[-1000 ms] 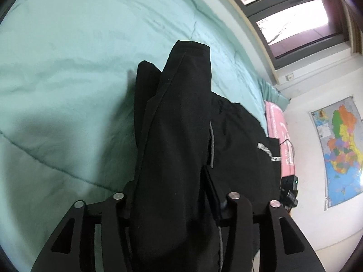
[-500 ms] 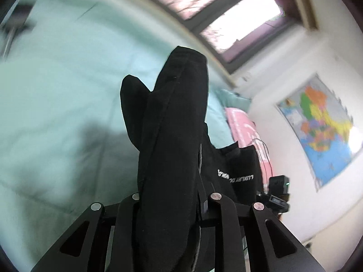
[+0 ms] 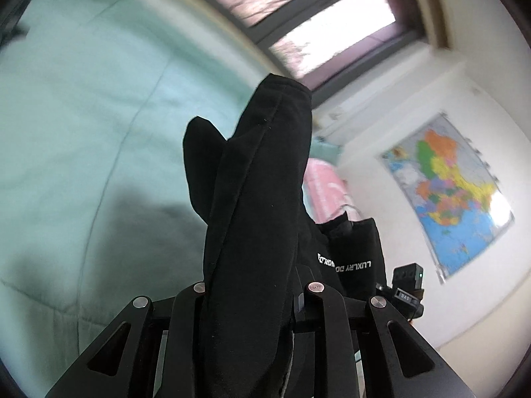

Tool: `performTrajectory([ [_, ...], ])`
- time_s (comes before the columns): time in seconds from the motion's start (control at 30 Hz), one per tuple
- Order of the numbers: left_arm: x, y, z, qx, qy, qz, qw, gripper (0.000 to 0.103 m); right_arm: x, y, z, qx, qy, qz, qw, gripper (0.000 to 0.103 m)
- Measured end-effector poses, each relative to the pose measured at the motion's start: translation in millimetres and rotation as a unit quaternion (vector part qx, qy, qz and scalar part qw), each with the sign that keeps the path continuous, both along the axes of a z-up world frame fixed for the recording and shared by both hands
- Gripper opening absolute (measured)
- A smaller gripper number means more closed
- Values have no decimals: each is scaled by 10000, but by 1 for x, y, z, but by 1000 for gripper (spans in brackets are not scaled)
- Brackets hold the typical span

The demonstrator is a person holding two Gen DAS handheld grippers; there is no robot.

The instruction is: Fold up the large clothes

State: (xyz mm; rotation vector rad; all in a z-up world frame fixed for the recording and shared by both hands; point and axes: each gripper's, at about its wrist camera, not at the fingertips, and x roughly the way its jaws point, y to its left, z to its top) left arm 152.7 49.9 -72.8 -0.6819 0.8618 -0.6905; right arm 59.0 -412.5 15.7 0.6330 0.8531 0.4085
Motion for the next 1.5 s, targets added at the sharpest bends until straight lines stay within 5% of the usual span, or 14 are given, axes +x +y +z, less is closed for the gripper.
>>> performTrajectory([
  [0.1, 12, 11, -60, 36, 702, 167, 9974, 24, 25, -5, -54, 31, 662, -82, 9978, 44],
  [0.2, 16, 47, -115, 100, 1145, 433, 9924, 39, 37, -27, -102, -162, 1128, -560, 9919, 51],
  [0.27, 17, 76, -149, -529, 1528, 365, 9862, 59, 30, -57, -134, 636, 1313, -880, 9854, 56],
  [0.33, 13, 92, -159, -919, 1643, 299, 9817, 59, 19, -75, -147, 1311, 1299, -1076, 9769, 58],
  [0.47, -2, 97, -103, 400, 956, 533, 9932, 58, -7, -90, -123, 772, 1171, -1479, 9790, 62],
  [0.57, -12, 71, -39, 1386, 163, 574, 9885, 58, -8, -64, -63, -432, 789, -1466, 9851, 62],
  [0.67, -12, 16, 5, 1893, -412, 269, 9807, 58, 7, -4, -13, -1390, 287, -988, 9849, 73],
  [0.8, 12, -60, 8, 2781, -563, -70, 9589, 58, 44, 96, 8, -2259, -19, -282, 9737, 76],
  [0.9, 44, -103, -30, 3334, 15, -231, 9425, 58, 60, 120, -17, -2786, 146, -169, 9601, 76],
  [1.0, 66, -105, -91, 3191, 780, -307, 9440, 60, 92, 130, -77, -3196, 665, -26, 9452, 76],
  [1.13, 79, -93, -110, 2779, 1067, -187, 9545, 59, 103, 117, -118, -2997, 907, -125, 9496, 84],
  [1.3, 54, -98, -85, 3079, 642, -174, 9491, 59, 82, 118, -94, -2920, 647, -312, 9537, 77],
  [1.43, -6, -101, -39, 3017, -221, -217, 9529, 59, 37, 136, -59, -2789, 233, -150, 9599, 77],
  [1.5, -24, -105, -38, 2887, -153, -289, 9568, 59, 18, 145, -58, -2886, 317, -140, 9568, 77],
])
